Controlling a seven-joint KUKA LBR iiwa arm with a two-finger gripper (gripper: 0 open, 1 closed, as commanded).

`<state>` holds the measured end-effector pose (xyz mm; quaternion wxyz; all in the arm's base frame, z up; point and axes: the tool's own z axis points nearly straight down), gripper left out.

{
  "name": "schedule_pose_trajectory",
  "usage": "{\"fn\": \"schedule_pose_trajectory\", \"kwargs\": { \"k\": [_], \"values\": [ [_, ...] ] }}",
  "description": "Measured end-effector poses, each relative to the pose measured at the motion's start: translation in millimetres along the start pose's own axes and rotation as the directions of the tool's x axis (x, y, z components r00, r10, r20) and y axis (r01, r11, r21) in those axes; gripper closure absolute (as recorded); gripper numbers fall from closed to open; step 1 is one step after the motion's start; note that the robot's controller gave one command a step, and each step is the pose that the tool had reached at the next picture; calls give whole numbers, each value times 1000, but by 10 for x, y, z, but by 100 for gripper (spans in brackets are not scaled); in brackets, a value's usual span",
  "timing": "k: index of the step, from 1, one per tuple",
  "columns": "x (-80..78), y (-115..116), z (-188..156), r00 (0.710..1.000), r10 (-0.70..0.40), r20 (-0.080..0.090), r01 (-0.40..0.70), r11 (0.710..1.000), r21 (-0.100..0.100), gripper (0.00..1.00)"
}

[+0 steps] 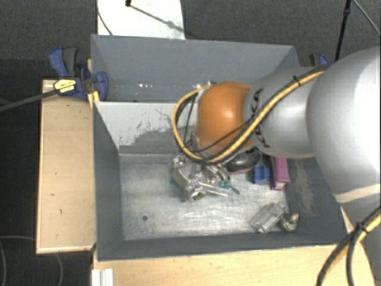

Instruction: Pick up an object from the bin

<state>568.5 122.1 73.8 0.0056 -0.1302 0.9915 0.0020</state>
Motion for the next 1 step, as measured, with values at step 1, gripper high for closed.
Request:
{"fn": "schedule_pose_trajectory", "kwargs": {
  "k": [1],
  "values": [
    [39, -234, -1376, 983, 182, 0, -182, 983, 3, 100]
  ]
}}
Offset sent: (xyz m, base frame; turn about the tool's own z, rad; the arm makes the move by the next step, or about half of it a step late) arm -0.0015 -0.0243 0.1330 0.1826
